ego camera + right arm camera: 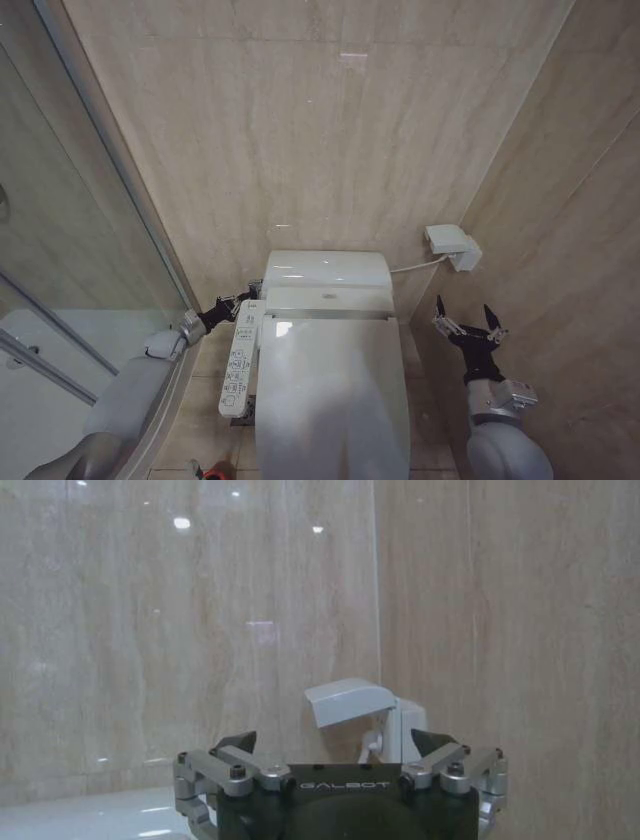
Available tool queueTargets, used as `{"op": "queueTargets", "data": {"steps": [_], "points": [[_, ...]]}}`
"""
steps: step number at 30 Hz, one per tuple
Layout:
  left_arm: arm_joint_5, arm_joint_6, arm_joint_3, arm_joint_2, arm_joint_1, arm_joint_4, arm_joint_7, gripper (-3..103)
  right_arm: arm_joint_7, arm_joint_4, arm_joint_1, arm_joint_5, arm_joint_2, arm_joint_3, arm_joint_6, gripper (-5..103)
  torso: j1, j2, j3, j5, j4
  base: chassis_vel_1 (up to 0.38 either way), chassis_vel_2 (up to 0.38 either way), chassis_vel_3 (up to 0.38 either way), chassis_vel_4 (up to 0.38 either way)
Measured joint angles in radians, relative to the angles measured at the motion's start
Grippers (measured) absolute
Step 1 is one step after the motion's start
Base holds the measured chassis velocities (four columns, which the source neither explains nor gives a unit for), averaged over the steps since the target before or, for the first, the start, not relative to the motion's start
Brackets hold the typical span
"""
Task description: Open the toilet lid, clean the toilet bowl with a toilet brush, close the toilet lid, and flush.
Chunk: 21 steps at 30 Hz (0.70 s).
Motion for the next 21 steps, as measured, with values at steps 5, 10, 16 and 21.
{"op": "queueTargets", "data": {"steps": [5,10,16,21], "points": [[0.0,0.0,0.001,-0.001,-0.002,0.001,0.002,0,0.0,0.0,0.0,0.0,0.0,0.0,0.0,100,0.0,0.0,0.0,0.0,0.0,0.0,0.0,0.0,0.0],[-0.001,0.0,0.001,-0.002,-0.002,0.0,0.005,0,0.0,0.0,0.0,0.0,0.0,0.0,0.0,100,0.0,0.0,0.0,0.0,-0.0004,0.0,0.0,0.0,0.0],[-0.001,0.0,-0.005,-0.001,0.003,-0.008,0.012,0,0.0,0.0,0.0,0.0,0.0,0.0,0.0,100,0.0,0.0,0.0,-0.0001,-0.0007,0.0,0.0,0.0,0.0],[-0.002,0.0,-0.009,0.0,0.007,-0.012,0.015,0,0.0,0.0,0.0,0.0,0.0,0.0,0.0,100,0.0,0.0,0.0,-0.0001,-0.0008,0.0,0.0,0.0,0.0]]}}
